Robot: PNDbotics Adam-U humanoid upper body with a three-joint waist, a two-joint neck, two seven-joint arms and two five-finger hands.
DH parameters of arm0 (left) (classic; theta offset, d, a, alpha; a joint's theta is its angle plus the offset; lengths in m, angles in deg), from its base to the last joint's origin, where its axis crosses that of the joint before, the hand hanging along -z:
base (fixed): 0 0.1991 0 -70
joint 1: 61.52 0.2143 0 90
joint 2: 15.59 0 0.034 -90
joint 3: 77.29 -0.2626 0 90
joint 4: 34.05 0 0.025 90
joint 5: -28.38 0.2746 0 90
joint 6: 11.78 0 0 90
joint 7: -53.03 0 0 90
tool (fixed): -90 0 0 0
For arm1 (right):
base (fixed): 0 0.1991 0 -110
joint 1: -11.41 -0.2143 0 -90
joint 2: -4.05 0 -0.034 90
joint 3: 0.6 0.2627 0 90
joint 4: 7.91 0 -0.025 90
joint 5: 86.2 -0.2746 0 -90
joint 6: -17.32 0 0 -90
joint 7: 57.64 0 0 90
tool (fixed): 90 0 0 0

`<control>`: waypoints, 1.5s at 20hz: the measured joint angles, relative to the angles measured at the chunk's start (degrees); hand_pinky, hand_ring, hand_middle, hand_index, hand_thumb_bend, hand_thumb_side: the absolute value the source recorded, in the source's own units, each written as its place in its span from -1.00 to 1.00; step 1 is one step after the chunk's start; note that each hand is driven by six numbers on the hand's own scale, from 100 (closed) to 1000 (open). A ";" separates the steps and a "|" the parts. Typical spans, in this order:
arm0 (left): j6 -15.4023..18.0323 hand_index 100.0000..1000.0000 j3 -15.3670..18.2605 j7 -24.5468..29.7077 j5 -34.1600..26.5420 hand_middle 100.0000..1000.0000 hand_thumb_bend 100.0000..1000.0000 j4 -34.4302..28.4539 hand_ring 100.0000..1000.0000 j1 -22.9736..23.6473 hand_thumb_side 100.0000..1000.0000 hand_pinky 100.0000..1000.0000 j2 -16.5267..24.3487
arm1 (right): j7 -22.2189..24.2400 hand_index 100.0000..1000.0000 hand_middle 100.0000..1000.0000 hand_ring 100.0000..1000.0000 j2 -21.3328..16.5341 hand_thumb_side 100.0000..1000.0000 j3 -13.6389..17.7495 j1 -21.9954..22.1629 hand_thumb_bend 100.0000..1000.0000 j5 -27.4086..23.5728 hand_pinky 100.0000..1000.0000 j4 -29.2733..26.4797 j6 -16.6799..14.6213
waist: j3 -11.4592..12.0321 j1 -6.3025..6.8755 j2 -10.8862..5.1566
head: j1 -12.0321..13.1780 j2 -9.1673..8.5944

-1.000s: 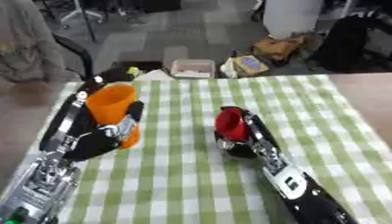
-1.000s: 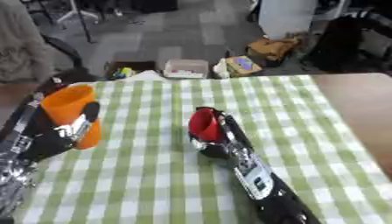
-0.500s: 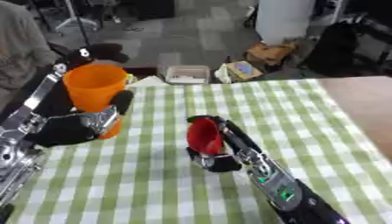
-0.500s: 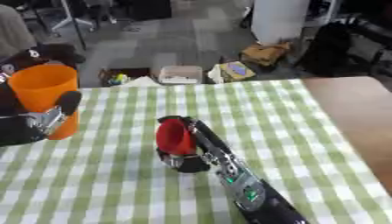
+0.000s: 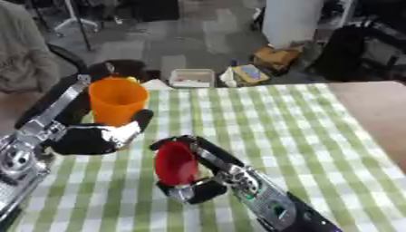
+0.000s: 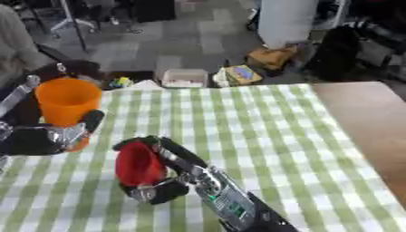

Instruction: Pour the contents of one cup into another cup.

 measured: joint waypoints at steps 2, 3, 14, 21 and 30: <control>0.90 0.70 -0.10 -0.37 1.66 0.40 -1.00 1.23 -0.30 -0.09 -0.84 -0.45 -0.54 | 3.64 0.66 -0.58 0.08 0.00 -1.00 -0.01 0.01 -1.00 -2.54 -0.19 -0.56 1.17 | -0.04 0.01 0.00 | 0.00 0.00; 1.32 0.70 -0.10 -0.63 2.34 0.39 -1.00 1.81 -0.30 -0.11 -0.84 -0.46 -0.78 | 5.07 0.66 -0.58 0.08 0.04 -1.00 -0.06 0.06 -1.00 -3.58 -0.19 -0.58 1.70 | -0.05 0.02 0.00 | -0.01 -0.01; 5.46 0.72 0.24 -1.55 11.61 0.30 -0.98 2.26 -0.38 -0.96 -1.00 -0.54 -1.96 | 10.09 0.67 -0.57 0.10 1.98 -1.00 -0.94 1.48 -1.00 -6.70 -0.18 3.08 3.30 | 0.03 0.15 0.00 | -0.33 -0.09; 11.30 0.73 -0.20 0.98 21.99 0.21 -0.86 -2.15 -0.40 -1.10 -1.00 -0.56 -0.30 | 10.30 0.67 -0.57 0.10 2.00 -1.00 -0.91 1.62 -1.00 -7.24 -0.18 4.47 3.40 | 0.38 0.36 0.00 | -0.40 -0.11; 15.46 0.72 -1.51 2.09 28.56 0.20 -0.87 -2.93 -0.41 -0.28 -1.00 -0.56 0.65 | 10.32 0.67 -0.57 0.10 2.00 -1.00 -0.90 1.63 -1.00 -7.73 -0.18 4.49 3.54 | 0.45 0.46 0.00 | -0.41 -0.52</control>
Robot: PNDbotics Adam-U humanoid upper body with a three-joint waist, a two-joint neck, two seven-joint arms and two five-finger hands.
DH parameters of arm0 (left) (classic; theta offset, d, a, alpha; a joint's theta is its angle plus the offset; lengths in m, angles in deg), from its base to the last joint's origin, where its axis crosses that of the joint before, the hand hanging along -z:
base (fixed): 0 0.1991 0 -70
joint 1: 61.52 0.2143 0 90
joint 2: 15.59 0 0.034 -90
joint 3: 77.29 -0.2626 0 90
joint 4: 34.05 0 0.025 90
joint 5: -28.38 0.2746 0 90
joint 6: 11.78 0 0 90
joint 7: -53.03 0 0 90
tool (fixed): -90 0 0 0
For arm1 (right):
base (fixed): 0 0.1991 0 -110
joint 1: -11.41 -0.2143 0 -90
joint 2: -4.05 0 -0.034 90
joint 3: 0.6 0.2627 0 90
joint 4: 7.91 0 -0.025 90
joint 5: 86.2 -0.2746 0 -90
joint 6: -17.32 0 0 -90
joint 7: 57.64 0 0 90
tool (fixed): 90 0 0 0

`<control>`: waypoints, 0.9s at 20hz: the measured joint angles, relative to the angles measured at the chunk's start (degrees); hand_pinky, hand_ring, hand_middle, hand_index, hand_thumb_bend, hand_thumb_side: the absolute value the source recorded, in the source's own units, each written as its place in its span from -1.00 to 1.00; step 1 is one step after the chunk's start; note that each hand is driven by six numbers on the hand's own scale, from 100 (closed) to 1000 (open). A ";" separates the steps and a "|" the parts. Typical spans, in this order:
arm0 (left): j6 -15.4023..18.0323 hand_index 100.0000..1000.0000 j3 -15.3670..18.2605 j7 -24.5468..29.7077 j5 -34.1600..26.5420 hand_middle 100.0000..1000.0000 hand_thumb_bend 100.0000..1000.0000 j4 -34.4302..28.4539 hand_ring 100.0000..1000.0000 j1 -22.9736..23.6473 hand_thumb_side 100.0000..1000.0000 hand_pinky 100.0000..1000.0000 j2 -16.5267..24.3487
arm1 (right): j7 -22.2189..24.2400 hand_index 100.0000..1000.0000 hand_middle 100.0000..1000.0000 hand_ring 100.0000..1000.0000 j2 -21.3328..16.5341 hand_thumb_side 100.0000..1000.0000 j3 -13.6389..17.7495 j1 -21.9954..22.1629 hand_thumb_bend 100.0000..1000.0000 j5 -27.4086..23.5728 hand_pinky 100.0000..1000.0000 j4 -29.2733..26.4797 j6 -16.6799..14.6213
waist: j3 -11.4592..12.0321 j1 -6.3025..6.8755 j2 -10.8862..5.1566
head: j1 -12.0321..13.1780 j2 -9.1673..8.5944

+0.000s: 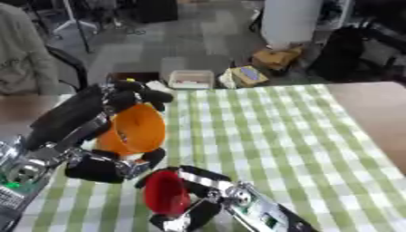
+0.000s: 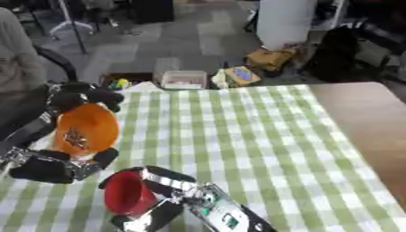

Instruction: Pour the contents of one cup into another cup.

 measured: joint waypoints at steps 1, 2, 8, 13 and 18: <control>0.21 0.72 -0.06 0.18 0.25 0.20 -0.87 0.30 -0.41 0.05 -1.00 -0.56 0.01 | -0.02 0.67 -0.57 0.10 0.00 -1.00 0.00 0.00 -1.00 -0.01 -0.18 -0.01 0.02 | 0.00 0.00 0.00 | 0.00 -0.01; 0.47 0.72 -0.10 0.43 0.50 0.19 -0.87 0.59 -0.41 0.09 -1.00 -0.56 0.02 | -0.07 0.67 -0.57 0.10 0.00 -1.00 0.00 0.00 -1.00 -0.03 -0.18 -0.02 0.07 | 0.00 0.00 0.00 | 0.00 -0.01; 2.16 0.72 -0.78 4.53 1.72 0.19 -0.87 1.28 -0.40 0.40 -1.00 -0.55 0.77 | -0.11 0.67 -0.57 0.10 0.00 -1.00 0.00 0.00 -1.00 -0.17 -0.18 -0.04 0.12 | 0.05 0.02 0.00 | -0.02 -0.03; 2.34 0.72 -1.16 9.02 1.89 0.18 -0.87 1.33 -0.40 0.39 -1.00 -0.55 0.98 | -0.10 0.67 -0.57 0.10 0.00 -1.00 0.00 0.01 -1.00 -0.31 -0.18 -0.04 0.13 | 0.13 0.01 0.00 | -0.02 -0.04; 2.10 0.72 -1.47 12.20 2.28 0.14 -0.85 1.33 -0.41 0.35 -1.00 -0.55 0.98 | -0.06 0.67 -0.57 0.10 0.00 -1.00 0.00 0.05 -1.00 -0.45 -0.18 -0.04 0.20 | 0.13 -0.04 0.00 | -0.02 -0.05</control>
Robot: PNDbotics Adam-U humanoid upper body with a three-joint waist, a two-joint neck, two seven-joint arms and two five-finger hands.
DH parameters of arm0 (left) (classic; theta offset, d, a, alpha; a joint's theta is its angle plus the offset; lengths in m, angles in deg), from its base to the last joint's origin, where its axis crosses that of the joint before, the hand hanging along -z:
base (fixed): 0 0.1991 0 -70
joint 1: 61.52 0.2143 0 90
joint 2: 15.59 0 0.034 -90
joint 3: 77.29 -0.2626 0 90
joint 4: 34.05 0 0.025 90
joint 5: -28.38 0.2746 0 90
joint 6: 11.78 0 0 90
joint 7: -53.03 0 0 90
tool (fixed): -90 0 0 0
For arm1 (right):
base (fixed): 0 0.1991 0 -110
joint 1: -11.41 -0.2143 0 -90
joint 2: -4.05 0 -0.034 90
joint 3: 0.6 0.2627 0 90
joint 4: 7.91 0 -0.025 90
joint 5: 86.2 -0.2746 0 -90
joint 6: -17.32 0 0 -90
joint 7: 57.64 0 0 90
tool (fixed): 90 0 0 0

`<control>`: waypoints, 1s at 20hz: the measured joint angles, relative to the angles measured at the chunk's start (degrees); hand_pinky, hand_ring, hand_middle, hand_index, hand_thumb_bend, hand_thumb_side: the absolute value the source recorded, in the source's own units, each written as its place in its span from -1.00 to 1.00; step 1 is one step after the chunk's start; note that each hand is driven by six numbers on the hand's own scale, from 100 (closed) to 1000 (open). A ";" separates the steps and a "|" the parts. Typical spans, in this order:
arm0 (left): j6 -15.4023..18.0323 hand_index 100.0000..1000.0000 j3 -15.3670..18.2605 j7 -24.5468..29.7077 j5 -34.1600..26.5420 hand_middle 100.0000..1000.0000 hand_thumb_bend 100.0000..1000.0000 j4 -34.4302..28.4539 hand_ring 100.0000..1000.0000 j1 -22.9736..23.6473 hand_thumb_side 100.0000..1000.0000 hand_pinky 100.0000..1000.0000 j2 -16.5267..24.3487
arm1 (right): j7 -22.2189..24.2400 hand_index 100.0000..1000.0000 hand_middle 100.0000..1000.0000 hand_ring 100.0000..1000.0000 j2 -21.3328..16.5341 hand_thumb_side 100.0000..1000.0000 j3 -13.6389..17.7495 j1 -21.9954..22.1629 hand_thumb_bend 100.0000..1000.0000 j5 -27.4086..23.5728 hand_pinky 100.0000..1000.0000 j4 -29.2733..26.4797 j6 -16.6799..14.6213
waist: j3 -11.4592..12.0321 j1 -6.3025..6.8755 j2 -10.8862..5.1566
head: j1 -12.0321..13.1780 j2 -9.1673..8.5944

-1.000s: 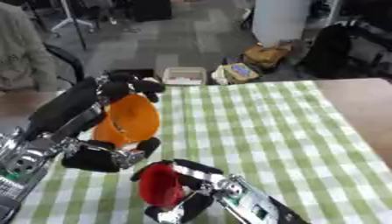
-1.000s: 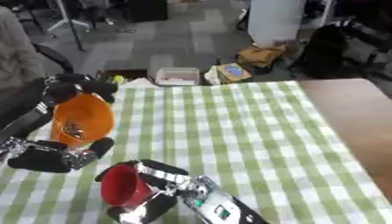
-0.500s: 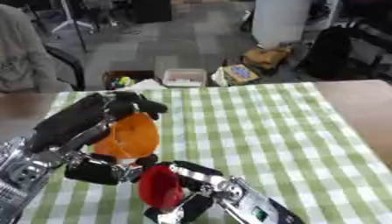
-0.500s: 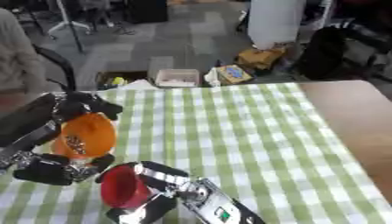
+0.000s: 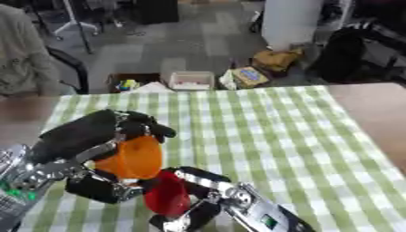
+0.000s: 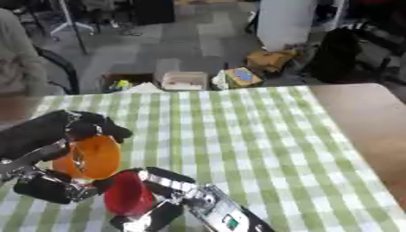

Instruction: Pour the contents of one cup into another cup.

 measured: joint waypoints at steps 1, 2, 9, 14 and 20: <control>-0.02 0.72 -0.02 0.55 0.27 0.11 -0.85 0.00 -0.41 -0.03 -1.00 -0.55 0.00 | 0.02 0.67 -0.57 0.10 0.00 -1.00 0.00 0.07 -1.00 -0.02 -0.18 0.00 0.03 | 0.00 0.00 0.00 | 0.00 -0.01; -0.03 0.72 -0.07 1.07 0.53 0.08 -0.84 0.00 -0.41 -0.09 -1.00 -0.55 0.00 | 0.03 0.67 -0.57 0.10 0.01 -1.00 0.00 0.19 -1.00 -0.03 -0.18 0.00 0.06 | 0.00 0.00 0.00 | 0.00 -0.01; -0.03 0.72 -0.33 3.89 2.46 0.00 -0.81 -0.10 -0.42 -0.34 -1.00 -0.54 0.00 | -0.17 0.66 -0.58 0.10 0.22 -1.00 0.00 0.41 -1.00 -0.05 -0.19 0.00 0.30 | -0.01 0.03 0.00 | -0.02 -0.12; -0.15 0.73 -0.34 6.04 2.97 0.01 -0.79 -1.11 -0.42 -0.36 -1.00 -0.54 0.00 | -0.20 0.66 -0.58 0.10 0.35 -1.00 -0.01 0.42 -1.00 -0.05 -0.19 0.00 0.31 | 0.00 0.03 -0.01 | -0.09 -0.38; -0.09 0.73 -0.34 8.29 3.08 0.01 -0.78 -2.88 -0.42 -0.45 -1.00 -0.54 0.14 | -0.47 0.66 -0.58 0.10 0.35 -1.00 -0.01 0.50 -1.00 -0.05 -0.20 0.05 0.48 | 0.25 0.07 -0.13 | -0.32 -0.49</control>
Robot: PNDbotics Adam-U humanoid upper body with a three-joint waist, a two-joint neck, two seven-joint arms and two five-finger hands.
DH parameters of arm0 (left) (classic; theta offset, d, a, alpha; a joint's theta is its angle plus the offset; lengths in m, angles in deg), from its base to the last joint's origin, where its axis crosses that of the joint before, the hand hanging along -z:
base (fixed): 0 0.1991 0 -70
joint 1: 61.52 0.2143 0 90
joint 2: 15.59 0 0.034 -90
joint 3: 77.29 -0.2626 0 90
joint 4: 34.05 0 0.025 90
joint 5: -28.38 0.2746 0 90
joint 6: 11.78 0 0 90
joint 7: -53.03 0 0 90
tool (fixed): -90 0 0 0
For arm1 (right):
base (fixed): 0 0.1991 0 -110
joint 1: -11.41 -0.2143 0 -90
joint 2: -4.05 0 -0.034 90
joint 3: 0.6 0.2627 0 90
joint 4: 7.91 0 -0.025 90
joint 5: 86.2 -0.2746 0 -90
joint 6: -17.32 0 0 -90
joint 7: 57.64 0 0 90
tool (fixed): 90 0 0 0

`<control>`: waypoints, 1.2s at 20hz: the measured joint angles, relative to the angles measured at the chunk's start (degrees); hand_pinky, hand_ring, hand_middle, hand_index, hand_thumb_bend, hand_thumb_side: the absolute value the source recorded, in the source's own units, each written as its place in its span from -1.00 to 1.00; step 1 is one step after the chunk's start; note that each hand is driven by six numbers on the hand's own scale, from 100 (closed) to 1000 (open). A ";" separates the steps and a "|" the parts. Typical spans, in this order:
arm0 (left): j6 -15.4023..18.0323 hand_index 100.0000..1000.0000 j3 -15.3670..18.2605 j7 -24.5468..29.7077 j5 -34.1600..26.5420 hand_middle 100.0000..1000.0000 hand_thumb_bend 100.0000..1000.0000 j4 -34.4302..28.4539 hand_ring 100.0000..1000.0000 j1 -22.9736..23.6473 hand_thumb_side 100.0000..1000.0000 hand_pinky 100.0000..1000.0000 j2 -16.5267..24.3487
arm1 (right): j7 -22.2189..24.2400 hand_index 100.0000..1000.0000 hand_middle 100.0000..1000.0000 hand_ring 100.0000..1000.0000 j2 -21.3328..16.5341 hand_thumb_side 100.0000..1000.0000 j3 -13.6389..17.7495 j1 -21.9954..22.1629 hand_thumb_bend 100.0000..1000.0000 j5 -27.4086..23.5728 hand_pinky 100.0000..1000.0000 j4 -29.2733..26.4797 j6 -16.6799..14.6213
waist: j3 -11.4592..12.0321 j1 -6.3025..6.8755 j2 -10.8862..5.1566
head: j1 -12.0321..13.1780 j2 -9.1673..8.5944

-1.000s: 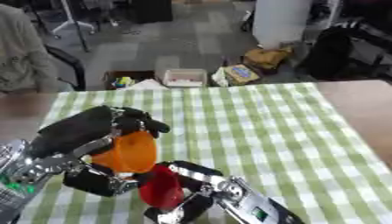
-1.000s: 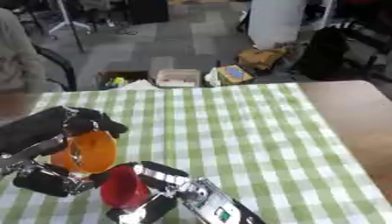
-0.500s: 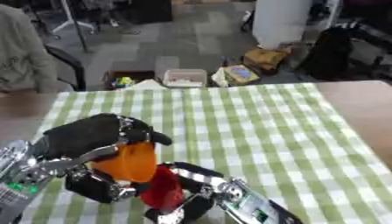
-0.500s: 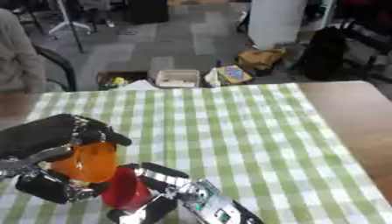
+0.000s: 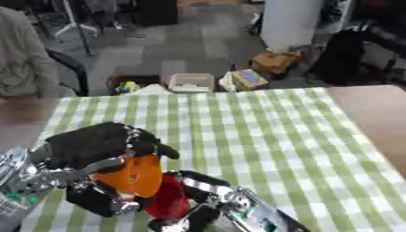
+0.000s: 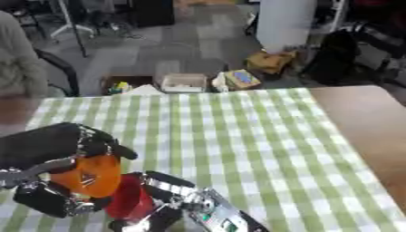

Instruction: Pour the contents of one cup into another cup.

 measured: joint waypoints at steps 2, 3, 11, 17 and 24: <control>0.11 0.73 -0.01 0.68 0.14 0.01 -0.78 -0.41 -0.42 -0.04 -1.00 -0.54 0.42 | -0.01 0.66 -0.58 0.10 0.00 -1.00 0.00 0.10 -1.00 0.00 -0.20 0.15 0.01 | 0.11 0.03 -0.08 | -0.03 -0.01; 0.17 0.73 -0.03 1.05 0.16 0.02 -0.78 -0.54 -0.42 -0.05 -1.00 -0.54 0.54 | -0.01 0.66 -0.58 0.10 0.00 -1.00 0.00 0.23 -1.00 0.00 -0.20 0.26 0.01 | 0.18 0.05 -0.13 | -0.06 -0.01; 0.23 0.73 -0.73 5.53 0.04 0.02 -0.76 -1.45 -0.42 -0.51 -1.00 -0.53 1.65 | 0.07 0.66 -0.58 0.10 0.00 -1.00 0.03 0.44 -1.00 -0.23 -0.20 0.34 0.07 | 0.20 0.25 -0.22 | -0.19 -0.01; -0.30 0.73 -1.05 9.14 0.11 0.02 -0.74 -1.80 -0.42 -0.79 -1.00 -0.53 1.91 | 0.18 0.66 -0.58 0.10 -0.01 -1.00 0.03 0.47 -1.00 -0.48 -0.20 0.35 0.18 | 0.21 0.43 -0.29 | -0.20 -0.02; -1.03 0.73 -1.11 11.64 0.43 0.02 -0.73 -1.83 -0.43 -1.10 -1.00 -0.53 1.91 | 0.19 0.66 -0.59 0.10 -0.01 -1.00 0.03 0.47 -1.00 -0.50 -0.21 0.35 0.19 | 0.19 0.53 -0.35 | -0.21 -0.05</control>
